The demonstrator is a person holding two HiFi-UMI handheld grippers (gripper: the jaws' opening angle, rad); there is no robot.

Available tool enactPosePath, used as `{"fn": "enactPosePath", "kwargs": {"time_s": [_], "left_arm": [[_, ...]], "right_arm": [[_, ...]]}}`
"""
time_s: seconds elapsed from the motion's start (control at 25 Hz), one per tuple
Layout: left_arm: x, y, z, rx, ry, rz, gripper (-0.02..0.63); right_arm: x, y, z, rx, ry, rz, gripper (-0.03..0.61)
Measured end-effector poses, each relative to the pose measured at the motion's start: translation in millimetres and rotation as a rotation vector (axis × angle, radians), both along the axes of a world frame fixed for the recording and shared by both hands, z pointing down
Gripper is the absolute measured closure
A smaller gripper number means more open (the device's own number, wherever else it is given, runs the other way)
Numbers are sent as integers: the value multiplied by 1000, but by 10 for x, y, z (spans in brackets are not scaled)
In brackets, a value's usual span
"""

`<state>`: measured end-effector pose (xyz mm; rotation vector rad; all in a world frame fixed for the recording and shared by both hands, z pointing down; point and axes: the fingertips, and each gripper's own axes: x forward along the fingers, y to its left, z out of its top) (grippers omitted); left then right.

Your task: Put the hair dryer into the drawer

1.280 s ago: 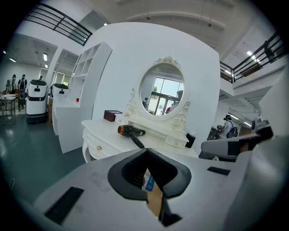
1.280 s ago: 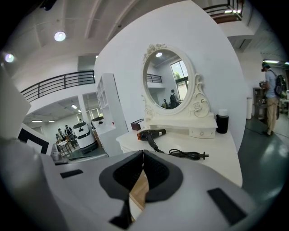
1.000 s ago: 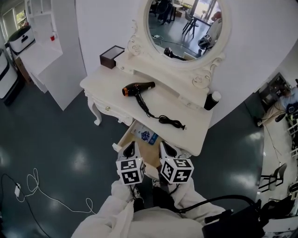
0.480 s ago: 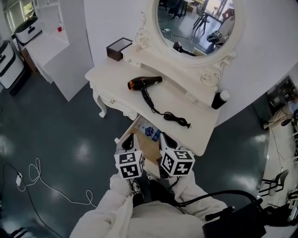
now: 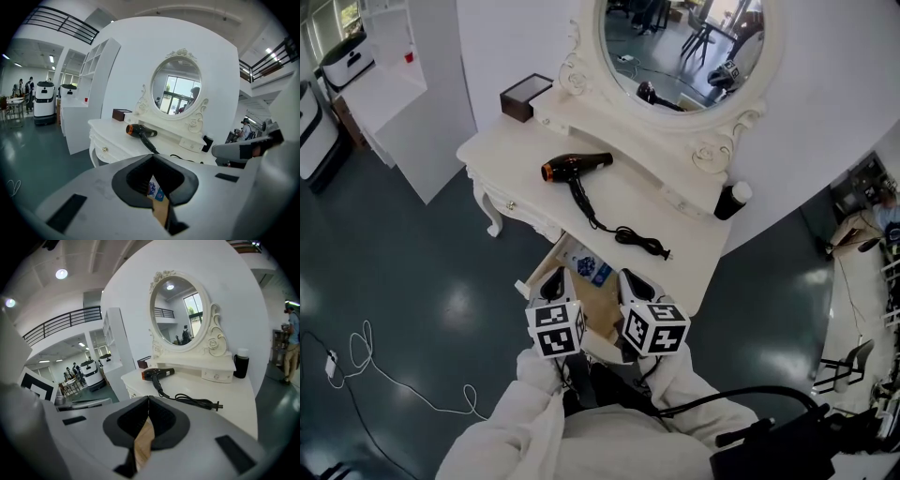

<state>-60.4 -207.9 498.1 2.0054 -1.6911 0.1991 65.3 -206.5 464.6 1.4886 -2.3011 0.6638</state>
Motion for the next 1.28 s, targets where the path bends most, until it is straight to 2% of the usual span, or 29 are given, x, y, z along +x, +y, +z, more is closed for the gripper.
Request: {"fn": "enactPosePath", "kwargs": {"time_s": [0.24,0.64,0.92,1.12,1.28], "left_arm": [[161,-235,-51,19,8,3,618],[235,-796,-148,53,7,-61,618],[93,-1137,-149,48,-46,-112,618],[15,-1386,-174,49,-142,-99,618],[-88,-1547,-94,27,-160,-108,618]], "right_arm": [[222,-236,-99,18,49,-15,517],[428,-902,-187,31,77,-90,517],[225,-1410,-78,0,35,-192,517],[-23,-1797,125,-40,-12,-252,517],[-247,-2063,352,-83,-28,-284,517]]}}
